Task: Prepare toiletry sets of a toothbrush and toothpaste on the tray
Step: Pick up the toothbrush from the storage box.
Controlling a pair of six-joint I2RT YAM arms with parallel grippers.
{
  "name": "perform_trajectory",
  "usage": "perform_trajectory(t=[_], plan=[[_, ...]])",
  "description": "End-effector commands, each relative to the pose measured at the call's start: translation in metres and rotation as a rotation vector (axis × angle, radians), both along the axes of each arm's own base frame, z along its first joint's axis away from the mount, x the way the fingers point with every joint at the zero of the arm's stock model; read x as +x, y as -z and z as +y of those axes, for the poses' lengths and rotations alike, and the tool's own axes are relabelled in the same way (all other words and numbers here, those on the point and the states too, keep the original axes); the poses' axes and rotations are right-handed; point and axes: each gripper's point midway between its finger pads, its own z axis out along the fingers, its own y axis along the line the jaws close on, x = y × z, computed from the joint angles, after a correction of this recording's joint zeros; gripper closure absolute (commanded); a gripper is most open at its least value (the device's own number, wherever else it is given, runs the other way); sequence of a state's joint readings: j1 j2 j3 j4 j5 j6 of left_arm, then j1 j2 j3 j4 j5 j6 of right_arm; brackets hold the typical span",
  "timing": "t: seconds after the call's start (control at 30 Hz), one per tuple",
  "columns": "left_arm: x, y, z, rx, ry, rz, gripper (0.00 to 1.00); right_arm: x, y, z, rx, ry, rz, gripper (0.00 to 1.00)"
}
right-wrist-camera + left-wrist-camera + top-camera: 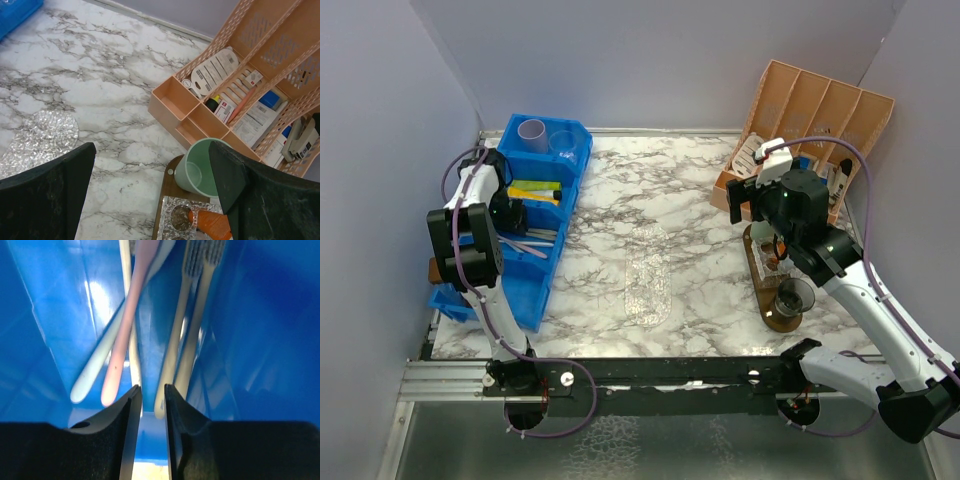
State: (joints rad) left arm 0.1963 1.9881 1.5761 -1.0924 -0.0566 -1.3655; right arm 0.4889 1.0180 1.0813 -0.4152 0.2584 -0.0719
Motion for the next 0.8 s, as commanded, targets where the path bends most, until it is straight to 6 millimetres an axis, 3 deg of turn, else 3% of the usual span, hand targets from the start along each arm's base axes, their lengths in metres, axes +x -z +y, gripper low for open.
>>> perform_trajectory(t=[0.0, 0.1, 0.43, 0.63, 0.77], plan=[[0.007, 0.017, 0.011, 0.011, -0.008, 0.000, 0.72, 0.001, -0.015, -0.008, 0.023, 0.039, -0.033, 0.03], [0.010, 0.019, 0.013, 0.022, -0.004, -0.011, 0.69, 0.001, -0.014, -0.010, 0.020, 0.051, -0.032, 0.03], [0.014, 0.036, 0.008, -0.011, -0.017, -0.025, 0.73, 0.001, -0.010, -0.011, 0.022, 0.061, -0.024, 0.03], [0.010, 0.018, 0.013, 0.044, 0.017, -0.053, 0.70, -0.001, -0.007, -0.012, 0.023, 0.067, -0.017, 0.03], [0.005, 0.005, 0.003, 0.020, 0.028, -0.056, 0.66, -0.002, -0.005, -0.010, 0.029, 0.058, -0.010, 0.03]])
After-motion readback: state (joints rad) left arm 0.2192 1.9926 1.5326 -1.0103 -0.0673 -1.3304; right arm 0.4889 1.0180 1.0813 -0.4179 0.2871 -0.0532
